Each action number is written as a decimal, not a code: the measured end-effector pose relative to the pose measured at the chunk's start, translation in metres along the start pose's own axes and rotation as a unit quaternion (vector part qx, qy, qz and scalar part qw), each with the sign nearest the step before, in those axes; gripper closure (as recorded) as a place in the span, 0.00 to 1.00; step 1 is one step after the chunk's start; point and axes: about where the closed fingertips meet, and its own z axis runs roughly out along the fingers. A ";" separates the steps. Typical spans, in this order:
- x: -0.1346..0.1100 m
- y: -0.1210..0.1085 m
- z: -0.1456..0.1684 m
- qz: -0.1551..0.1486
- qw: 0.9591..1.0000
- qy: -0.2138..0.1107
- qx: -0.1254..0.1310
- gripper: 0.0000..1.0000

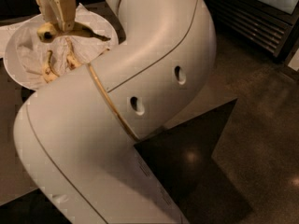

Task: Pick banana from white bowl

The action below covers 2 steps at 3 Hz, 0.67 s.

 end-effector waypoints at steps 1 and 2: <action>0.000 0.000 0.000 0.000 1.000 0.000 0.000 1.00; 0.004 0.000 -0.007 0.020 1.000 0.003 0.015 1.00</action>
Offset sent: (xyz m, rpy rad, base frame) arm -0.0298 -0.0286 0.0051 0.0030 0.0548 -0.0879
